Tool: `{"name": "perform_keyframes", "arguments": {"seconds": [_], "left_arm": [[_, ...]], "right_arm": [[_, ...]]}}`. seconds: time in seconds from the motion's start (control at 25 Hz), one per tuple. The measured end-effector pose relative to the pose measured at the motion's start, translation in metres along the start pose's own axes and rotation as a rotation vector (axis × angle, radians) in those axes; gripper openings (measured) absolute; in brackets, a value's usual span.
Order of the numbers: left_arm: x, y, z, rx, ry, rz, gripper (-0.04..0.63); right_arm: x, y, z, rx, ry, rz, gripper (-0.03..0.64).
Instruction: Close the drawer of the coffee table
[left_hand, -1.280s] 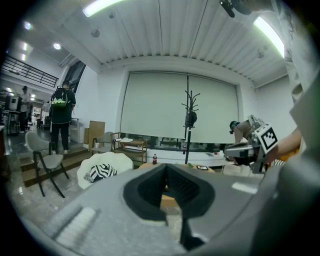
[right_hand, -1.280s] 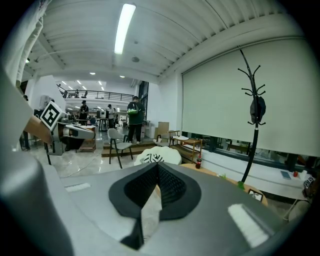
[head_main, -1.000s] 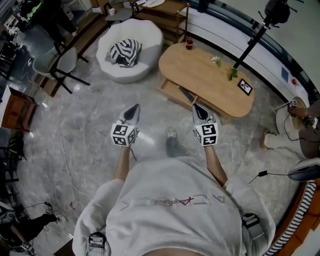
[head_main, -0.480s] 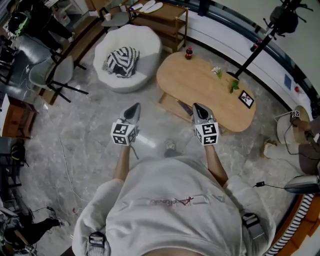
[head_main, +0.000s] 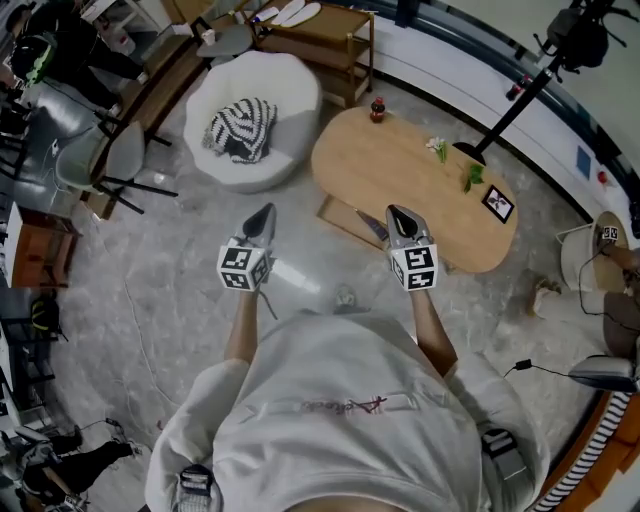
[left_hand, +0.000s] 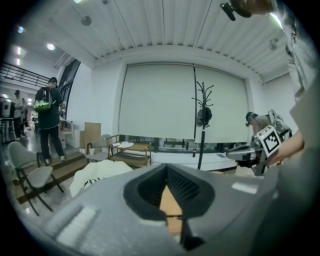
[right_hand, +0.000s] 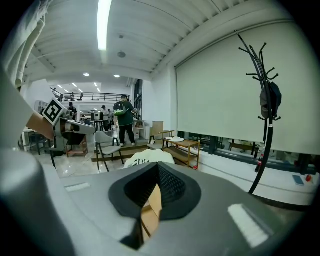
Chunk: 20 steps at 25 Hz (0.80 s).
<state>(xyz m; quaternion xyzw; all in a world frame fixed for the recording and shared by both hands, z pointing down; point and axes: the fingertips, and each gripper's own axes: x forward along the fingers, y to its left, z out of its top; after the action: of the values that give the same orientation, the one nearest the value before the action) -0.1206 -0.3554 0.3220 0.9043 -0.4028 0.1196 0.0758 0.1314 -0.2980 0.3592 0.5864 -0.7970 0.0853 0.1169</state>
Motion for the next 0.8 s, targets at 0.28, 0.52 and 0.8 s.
{"name": "perform_keyframes", "arguments": {"seconds": [0.28,0.52,0.8], "left_arm": [[0.029,0.002,-0.006,-0.013,0.026,-0.044,0.0],[0.071,0.007,0.002,-0.004,0.032,-0.144,0.0],[0.131,0.02,0.015,0.031,0.029,-0.31,0.0]], "right_arm": [[0.012,-0.011,-0.003,0.017,0.023,-0.027,0.003],[0.021,-0.027,-0.002,0.033,0.039,-0.114,0.003],[0.037,-0.039,0.009,0.062,0.044,-0.261,0.003]]}}
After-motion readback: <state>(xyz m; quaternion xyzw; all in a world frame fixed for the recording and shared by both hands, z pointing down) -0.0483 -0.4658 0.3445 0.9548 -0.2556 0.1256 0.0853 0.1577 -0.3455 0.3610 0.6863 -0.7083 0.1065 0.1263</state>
